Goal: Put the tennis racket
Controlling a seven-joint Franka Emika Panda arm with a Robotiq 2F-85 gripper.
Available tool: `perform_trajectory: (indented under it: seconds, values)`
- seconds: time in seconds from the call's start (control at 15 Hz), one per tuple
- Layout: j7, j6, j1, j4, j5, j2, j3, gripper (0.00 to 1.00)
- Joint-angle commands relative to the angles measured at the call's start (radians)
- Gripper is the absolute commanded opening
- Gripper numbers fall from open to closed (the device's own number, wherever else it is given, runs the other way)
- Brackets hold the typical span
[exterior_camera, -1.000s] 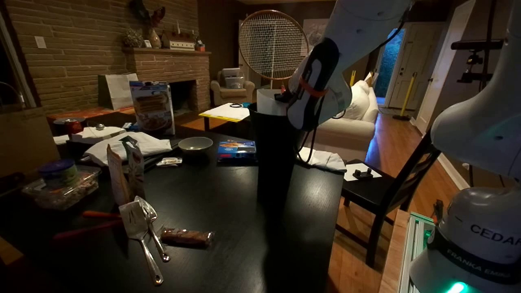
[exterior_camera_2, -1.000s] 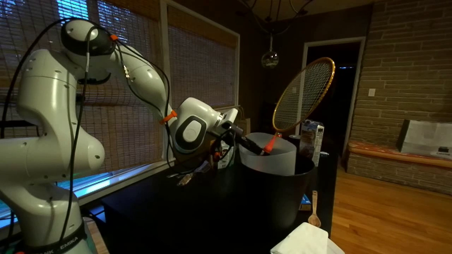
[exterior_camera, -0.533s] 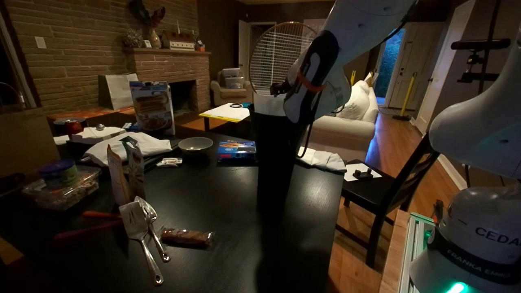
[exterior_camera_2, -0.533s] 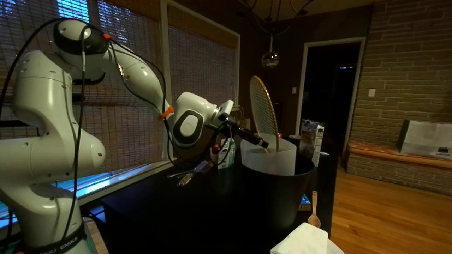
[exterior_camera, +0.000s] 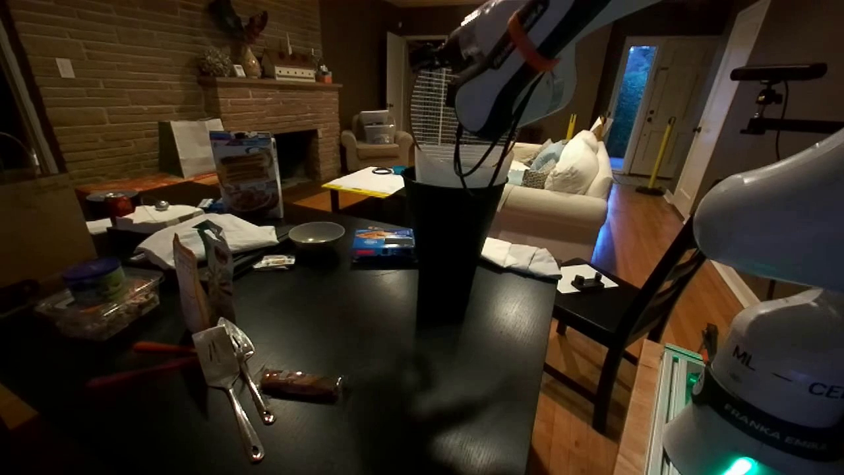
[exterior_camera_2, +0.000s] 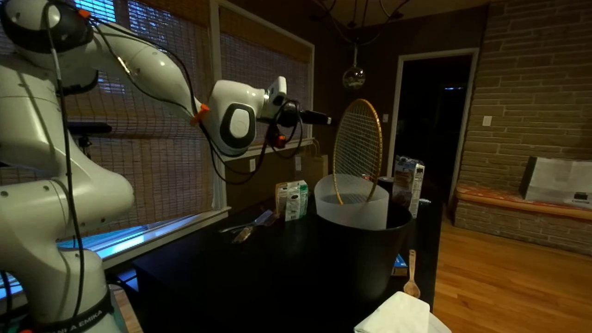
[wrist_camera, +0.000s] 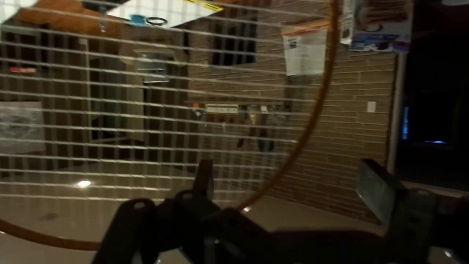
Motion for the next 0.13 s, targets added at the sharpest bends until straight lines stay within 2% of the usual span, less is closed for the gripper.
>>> perform_trajectory:
  seconds: [0.0,0.07]
  values:
    - [-0.002,0.022,0.275,-0.006,-0.183,0.074,-0.215,1.0]
    - [0.001,0.0,0.153,0.0,-0.1,0.028,-0.116,1.0]
